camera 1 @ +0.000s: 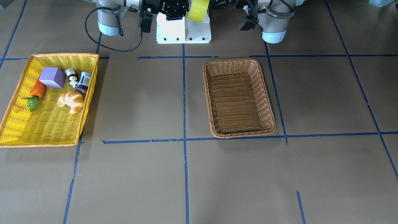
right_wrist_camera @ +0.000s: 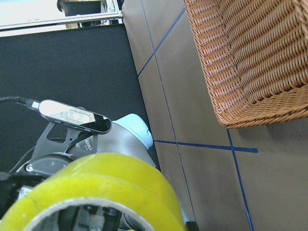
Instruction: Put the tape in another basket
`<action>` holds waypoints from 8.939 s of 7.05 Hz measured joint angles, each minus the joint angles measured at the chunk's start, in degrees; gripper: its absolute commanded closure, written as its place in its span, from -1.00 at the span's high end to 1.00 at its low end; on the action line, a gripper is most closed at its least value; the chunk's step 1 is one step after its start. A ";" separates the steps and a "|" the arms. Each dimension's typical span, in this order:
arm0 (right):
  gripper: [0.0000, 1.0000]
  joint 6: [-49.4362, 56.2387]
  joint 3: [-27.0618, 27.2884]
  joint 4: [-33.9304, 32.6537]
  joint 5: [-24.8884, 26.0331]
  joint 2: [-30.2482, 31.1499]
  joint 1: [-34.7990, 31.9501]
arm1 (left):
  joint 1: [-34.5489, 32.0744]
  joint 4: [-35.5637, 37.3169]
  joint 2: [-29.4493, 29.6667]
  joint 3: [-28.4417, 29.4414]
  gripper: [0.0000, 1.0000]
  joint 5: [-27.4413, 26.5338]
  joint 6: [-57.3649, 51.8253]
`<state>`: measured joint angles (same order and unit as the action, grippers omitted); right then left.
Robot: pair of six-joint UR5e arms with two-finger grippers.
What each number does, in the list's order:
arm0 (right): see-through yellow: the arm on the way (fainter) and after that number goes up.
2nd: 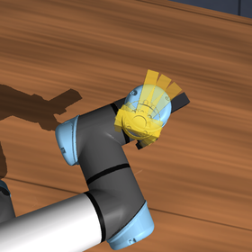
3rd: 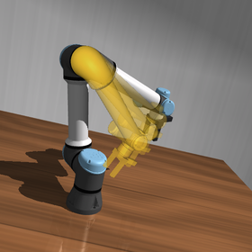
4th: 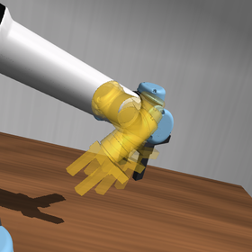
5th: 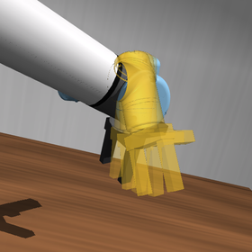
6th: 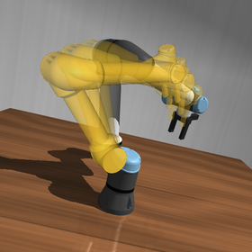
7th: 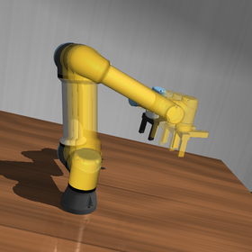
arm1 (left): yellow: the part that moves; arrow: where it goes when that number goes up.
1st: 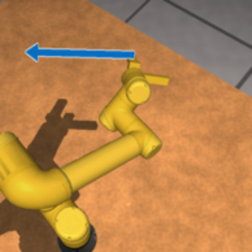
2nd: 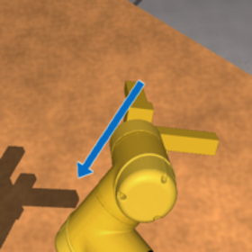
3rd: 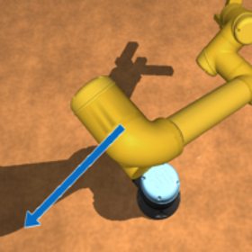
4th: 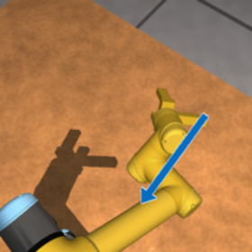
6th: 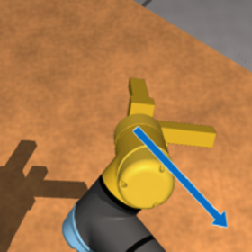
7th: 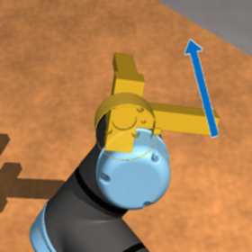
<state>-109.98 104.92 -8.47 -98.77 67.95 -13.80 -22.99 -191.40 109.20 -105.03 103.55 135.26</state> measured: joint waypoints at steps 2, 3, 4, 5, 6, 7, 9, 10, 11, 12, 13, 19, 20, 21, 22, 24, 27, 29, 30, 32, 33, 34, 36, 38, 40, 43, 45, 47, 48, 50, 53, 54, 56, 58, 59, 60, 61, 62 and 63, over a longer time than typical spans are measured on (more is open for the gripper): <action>0.99 0.08 0.01 0.03 0.16 -0.05 0.02 | 0.07 -0.17 -0.24 -0.33 -1.00 0.12 0.05; 0.99 0.11 0.00 0.03 0.34 -0.03 0.03 | 0.07 -0.29 -0.33 -0.50 -1.00 0.14 0.12; 0.99 0.11 -0.01 0.03 0.44 -0.02 0.06 | 0.06 -0.44 -0.47 -0.60 -1.00 0.18 0.16; 0.99 0.16 -0.02 0.03 0.49 0.02 0.06 | 0.05 -0.54 -0.61 -0.65 -1.00 0.24 0.15; 0.99 0.23 -0.01 0.03 0.50 0.05 0.01 | -0.04 -0.58 -0.76 -0.74 -1.00 0.40 0.12; 0.99 0.27 0.07 0.01 0.60 0.10 -0.15 | -0.19 -0.59 -1.29 -1.08 -1.00 1.17 0.08; 0.99 0.29 0.27 -0.40 0.67 0.48 -1.83 | -1.34 -0.32 -2.34 -1.32 -1.00 3.28 -0.01; 0.99 0.37 0.30 -1.79 -0.32 0.72 -4.06 | -2.94 0.58 -2.42 -0.80 -1.00 5.13 -0.06; 0.99 0.65 0.45 -5.97 -2.76 0.79 -7.83 | -5.20 3.59 -2.37 -0.43 -1.00 7.95 -0.25; 0.99 2.02 0.71 -13.15 -6.66 0.57 -12.53 | -8.00 8.64 -2.12 -0.29 -1.00 11.61 -0.58; 0.99 6.05 1.08 -21.99 -10.81 0.24 -16.99 | -11.27 15.21 -1.42 -0.22 -1.00 16.40 -1.73; 0.99 34.30 2.55 -68.67 -10.89 0.22 -29.87 | -17.58 66.65 2.44 -2.44 -1.00 26.34 -36.37; 0.99 41.84 2.56 -74.07 -10.52 0.13 -31.62 | -17.52 74.57 3.71 -2.33 -1.00 24.49 -43.16; 0.99 49.91 2.73 -78.52 -10.72 0.24 -33.78 | -17.31 81.61 5.31 -1.72 -1.00 21.91 -49.42; 0.99 57.35 3.07 -81.43 -11.22 0.75 -35.90 | -16.74 86.32 6.53 -0.46 -1.00 19.10 -54.72; 0.99 67.46 3.48 -83.45 -15.93 2.89 -41.11 | -14.20 88.79 8.75 3.95 -1.00 13.88 -58.88; 0.99 74.96 3.54 -83.38 -19.78 6.20 -45.88 | -11.66 89.35 8.92 5.63 0.49 11.35 -59.56; 0.99 75.39 3.54 -83.16 -20.77 6.74 -46.37 | -10.70 89.43 8.66 5.53 1.00 8.73 -59.59; 0.99 75.42 3.53 -83.13 -21.14 6.88 -46.50 | -10.41 89.47 8.61 5.44 1.00 7.92 -59.61; 0.99 77.91 3.34 -83.32 -22.27 7.18 -47.65 | -11.63 92.73 8.35 3.65 1.00 8.32 -63.41; 0.99 81.77 3.17 -83.54 -23.97 8.24 -49.43 | -14.11 97.14 8.19 1.31 1.00 10.11 -68.89; 0.99 86.50 3.07 -83.45 -26.40 10.85 -51.91 | -18.22 100.75 7.16 -0.79 1.00 13.75 -75.20; 0.99 96.51 2.68 -83.04 -32.21 17.66 -58.23 | -27.04 102.54 2.00 -2.61 1.00 21.27 -87.30; 0.99 109.52 -1.26 -82.89 -38.60 23.52 -67.11 | -37.66 102.59 -5.79 -2.44 1.00 28.21 -102.45; 0.99 120.09 -7.91 -82.75 -40.59 25.06 -74.63 | -49.17 102.65 -13.45 0.74 1.00 33.14 -118.99; 0.99 122.52 -11.02 -82.47 -39.61 25.08 -78.04 | -58.06 100.32 -18.66 9.06 1.00 35.41 -126.58; 0.99 122.56 -11.54 -82.50 -36.85 25.45 -78.25 | -61.73 99.09 -20.13 11.73 1.00 35.35 -129.96; 0.99 122.34 -12.62 -82.54 -36.40 25.54 -78.30 | -65.13 99.75 -20.06 13.17 1.00 35.14 -133.72; 0.99 122.30 -12.92 -82.56 -36.45 25.49 -78.30 | -65.97 100.42 -20.00 13.40 1.00 34.97 -135.49; 0.99 122.29 -13.09 -82.58 -36.61 25.36 -78.37 | -66.77 101.85 -19.99 13.46 1.00 34.76 -138.94; 0.99 122.20 -13.34 -82.59 -36.98 25.33 -78.39 | -66.92 102.18 -19.99 13.21 1.00 33.44 -139.97; 0.99 122.15 -13.86 -82.59 -37.76 25.36 -78.61 | -66.91 102.19 -20.02 13.20 1.00 33.15 -140.00; 0.99 122.11 -15.16 -82.59 -39.23 25.39 -79.47 | -66.85 102.17 -20.25 13.16 1.00 32.10 -140.03; 0.99 122.11 -15.69 -82.57 -39.58 25.39 -80.03 | -66.84 102.09 -20.55 13.32 1.00 30.63 -140.05; 0.99 122.13 -15.57 -82.51 -39.57 25.35 -80.32 | -66.84 102.05 -20.58 13.50 1.00 30.47 -140.07; 0.99 122.19 -15.29 -82.45 -39.44 25.12 -80.63 | -66.84 101.94 -20.80 13.58 1.00 30.42 -140.09; 0.99 122.20 -14.97 -82.42 -39.28 24.76 -80.83 | -66.84 101.72 -21.21 13.59 1.00 30.42 -140.09; 0.99 122.01 -14.61 -82.41 -39.24 24.60 -80.89 | -66.84 101.55 -21.47 13.57 1.00 30.45 -140.10; 0.99 120.90 -14.23 -82.41 -39.24 24.52 -80.92 | -66.84 101.50 -21.54 13.57 1.00 30.47 -140.10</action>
<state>10.92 90.68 -90.88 -138.01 92.47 -94.72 -89.83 -89.90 87.66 -91.46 134.02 -4.83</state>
